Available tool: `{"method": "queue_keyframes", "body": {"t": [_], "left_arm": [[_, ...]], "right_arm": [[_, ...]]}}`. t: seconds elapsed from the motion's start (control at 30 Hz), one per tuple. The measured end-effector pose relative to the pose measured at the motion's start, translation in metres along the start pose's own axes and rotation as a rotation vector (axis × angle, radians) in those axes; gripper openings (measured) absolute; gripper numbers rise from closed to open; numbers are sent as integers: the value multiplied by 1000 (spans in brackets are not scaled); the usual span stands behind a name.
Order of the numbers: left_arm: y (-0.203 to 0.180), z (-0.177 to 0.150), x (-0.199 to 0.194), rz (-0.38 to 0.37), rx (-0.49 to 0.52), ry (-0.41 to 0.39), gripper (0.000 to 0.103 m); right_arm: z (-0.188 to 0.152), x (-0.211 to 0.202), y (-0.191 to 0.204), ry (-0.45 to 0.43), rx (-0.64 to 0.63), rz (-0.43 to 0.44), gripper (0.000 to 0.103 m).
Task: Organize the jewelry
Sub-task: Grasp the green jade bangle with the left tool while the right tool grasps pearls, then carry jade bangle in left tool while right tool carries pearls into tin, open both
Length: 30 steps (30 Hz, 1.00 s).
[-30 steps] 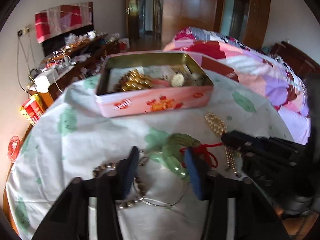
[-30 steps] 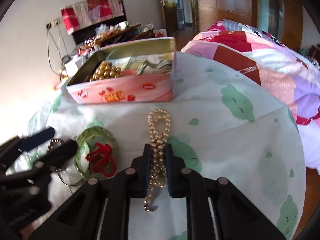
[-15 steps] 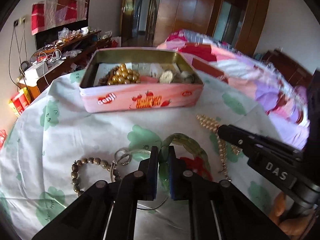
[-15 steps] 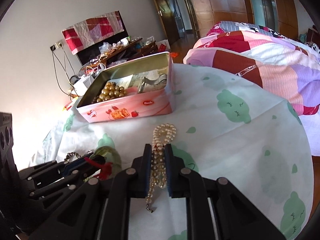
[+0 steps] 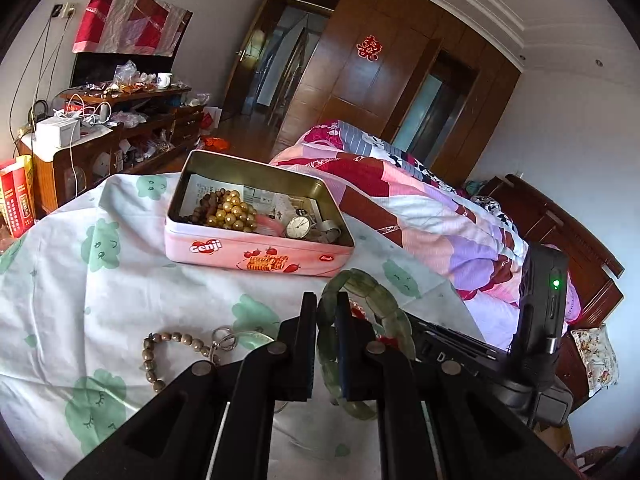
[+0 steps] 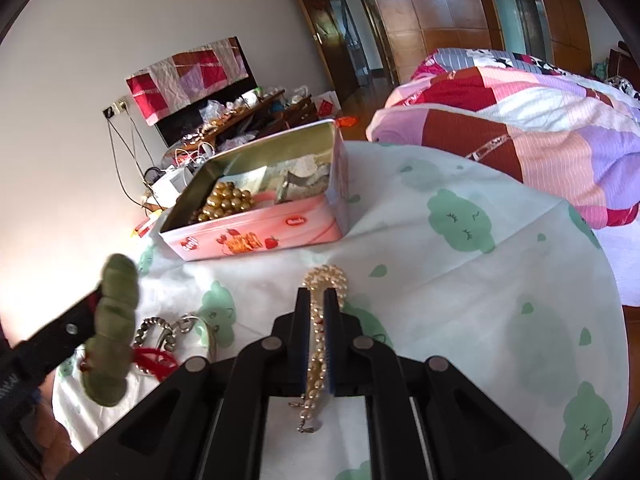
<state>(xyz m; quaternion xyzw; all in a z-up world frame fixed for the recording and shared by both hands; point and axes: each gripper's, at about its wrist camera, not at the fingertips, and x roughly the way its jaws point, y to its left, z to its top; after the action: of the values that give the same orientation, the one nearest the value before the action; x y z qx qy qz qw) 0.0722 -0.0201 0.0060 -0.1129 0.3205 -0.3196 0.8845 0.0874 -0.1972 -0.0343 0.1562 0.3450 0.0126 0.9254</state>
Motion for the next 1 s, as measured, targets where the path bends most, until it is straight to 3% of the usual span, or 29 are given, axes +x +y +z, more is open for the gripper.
{"method": "queue_keyframes", "body": {"t": [0.13,0.2,0.27,0.3,0.4,0.47,0.63,0.83,1.0], "left_arm": [[5,0,0,-14,-27,5,8],[9,1,-2,-42,-56,8,8],[10,2,-3,-16,-47,9,8],[9,2,-3,19,-27,10,8],[13,1,0,41,-32,27,8],[15,1,-3,45,-43,19,8],[21,6,-10,41,-50,1,8],[22,9,-14,-6,-90,-3,8],[11,14,-18,-19,-67,-5,8]], "right_arm": [[0,-5,0,-24,-2,-1,12],[0,-7,1,-29,-7,-9,25],[0,-6,0,-31,-4,-28,56],[0,-7,-1,-35,1,-24,57],[0,-11,-2,-49,4,9,57],[0,-13,-2,-47,3,69,51],[-8,-19,11,38,-84,202,46],[-26,-19,44,108,-252,221,46],[-25,-10,56,107,-252,274,46]]}}
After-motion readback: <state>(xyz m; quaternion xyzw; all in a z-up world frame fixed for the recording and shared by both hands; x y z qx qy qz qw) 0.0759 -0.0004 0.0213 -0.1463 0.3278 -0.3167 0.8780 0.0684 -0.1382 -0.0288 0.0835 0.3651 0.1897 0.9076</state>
